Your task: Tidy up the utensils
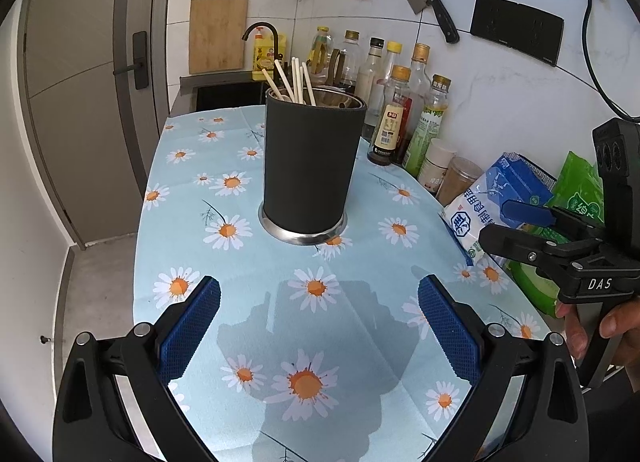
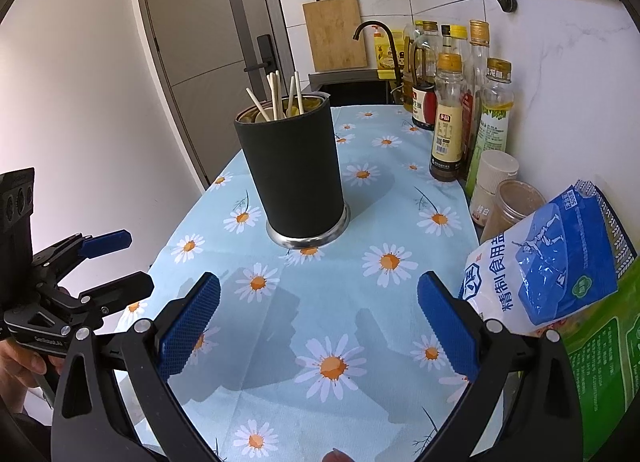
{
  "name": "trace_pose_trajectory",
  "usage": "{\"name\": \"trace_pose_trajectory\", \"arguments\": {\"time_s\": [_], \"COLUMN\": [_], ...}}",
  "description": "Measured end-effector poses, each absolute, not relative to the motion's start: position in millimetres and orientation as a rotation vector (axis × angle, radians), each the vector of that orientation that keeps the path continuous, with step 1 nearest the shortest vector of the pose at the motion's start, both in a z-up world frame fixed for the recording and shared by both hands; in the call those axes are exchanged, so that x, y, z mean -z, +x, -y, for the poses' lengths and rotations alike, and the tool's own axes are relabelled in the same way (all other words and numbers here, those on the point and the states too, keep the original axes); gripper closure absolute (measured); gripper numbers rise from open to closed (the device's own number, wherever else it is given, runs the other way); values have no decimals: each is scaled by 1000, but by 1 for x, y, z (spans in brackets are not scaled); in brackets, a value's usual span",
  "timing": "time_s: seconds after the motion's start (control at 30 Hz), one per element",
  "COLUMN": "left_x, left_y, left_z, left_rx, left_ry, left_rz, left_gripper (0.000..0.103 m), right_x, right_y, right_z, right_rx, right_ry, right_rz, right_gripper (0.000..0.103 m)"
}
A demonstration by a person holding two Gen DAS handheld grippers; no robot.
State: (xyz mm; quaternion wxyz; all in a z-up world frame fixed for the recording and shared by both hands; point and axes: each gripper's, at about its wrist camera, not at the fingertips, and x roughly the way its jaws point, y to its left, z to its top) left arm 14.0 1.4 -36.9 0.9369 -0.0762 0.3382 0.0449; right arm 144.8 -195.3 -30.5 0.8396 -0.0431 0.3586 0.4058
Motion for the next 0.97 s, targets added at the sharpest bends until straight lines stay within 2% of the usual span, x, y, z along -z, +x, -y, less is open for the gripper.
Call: {"name": "trace_pose_trajectory", "arguments": {"time_s": [0.97], "left_x": [42], "left_y": [16], "left_z": [0], "left_rx": [-72], "left_ry": [-161], "left_rz": [-710], "left_gripper": [7], "right_x": [31], "right_y": [144], "right_z": [196], "right_rx": [-839], "right_ry": [-95], "right_rz": [-770], "right_gripper": [5]}}
